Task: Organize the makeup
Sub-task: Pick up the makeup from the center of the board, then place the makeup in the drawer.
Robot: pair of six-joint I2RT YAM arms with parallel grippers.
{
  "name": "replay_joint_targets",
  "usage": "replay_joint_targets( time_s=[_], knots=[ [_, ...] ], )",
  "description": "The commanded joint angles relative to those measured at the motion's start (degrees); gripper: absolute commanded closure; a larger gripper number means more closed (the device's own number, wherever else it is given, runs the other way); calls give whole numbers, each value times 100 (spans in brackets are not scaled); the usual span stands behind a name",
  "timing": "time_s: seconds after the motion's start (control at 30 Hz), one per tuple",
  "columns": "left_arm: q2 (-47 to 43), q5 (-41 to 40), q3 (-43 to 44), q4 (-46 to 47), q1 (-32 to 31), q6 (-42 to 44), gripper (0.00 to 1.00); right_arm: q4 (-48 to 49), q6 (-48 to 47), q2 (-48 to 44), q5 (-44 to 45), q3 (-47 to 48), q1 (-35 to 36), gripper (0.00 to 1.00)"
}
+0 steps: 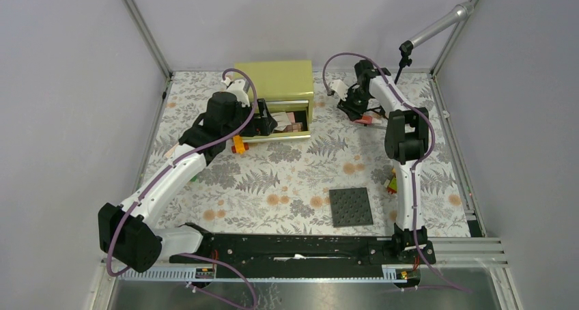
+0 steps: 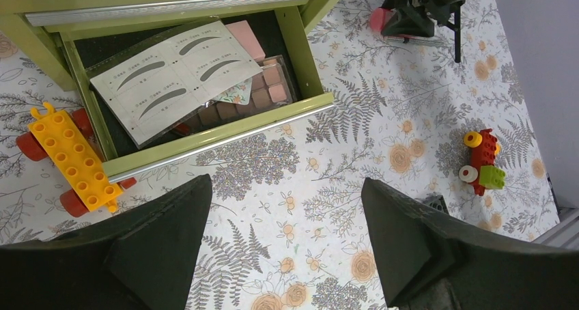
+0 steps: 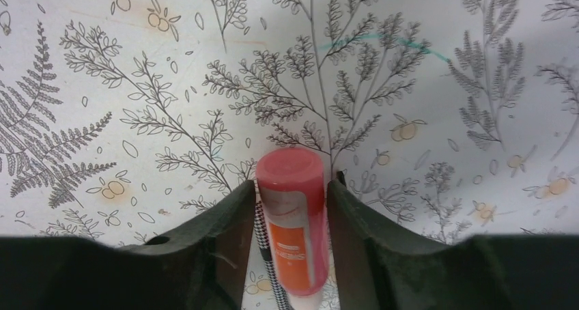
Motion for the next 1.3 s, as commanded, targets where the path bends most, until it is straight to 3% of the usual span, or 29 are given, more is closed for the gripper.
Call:
replay_joint_targets(
  time_s=[0.0, 0.17, 0.43, 0.5, 0.6, 0.77, 0.9, 1.03, 1.07, 1.27],
  knots=[
    [-69, 149, 38, 276, 47, -3, 13, -40, 159, -63, 9, -412, 21, 42],
    [-46, 235, 18, 317, 58, -27, 13, 139, 162, 4, 273, -607, 15, 36],
    [-78, 249, 12, 323, 75, -34, 13, 148, 553, 50, -101, -12, 15, 78],
    [-92, 254, 16, 318, 75, -29, 13, 138, 850, 40, -187, 336, 7, 99],
    [-123, 227, 36, 305, 78, -29, 13, -127, 968, -35, -237, 897, 11, 100],
    [-225, 90, 52, 270, 84, -5, 13, -144, 1118, -601, -252, 816, 11, 100],
    [-311, -143, 130, 151, 84, 47, 13, 170, 1476, -1429, -458, 81, 53, 100],
    [-500, -507, 242, -51, 84, 172, 13, 1268, 1780, -2727, -671, -1506, 222, 100],
    [-674, -1089, 299, -221, 105, 208, 12, 1787, 1885, -3641, -1030, -2344, 425, 100],
    [-1288, -2050, 85, -275, 376, -84, 7, 2726, 1870, -5085, -1605, -3750, 1390, 100]
  ],
)
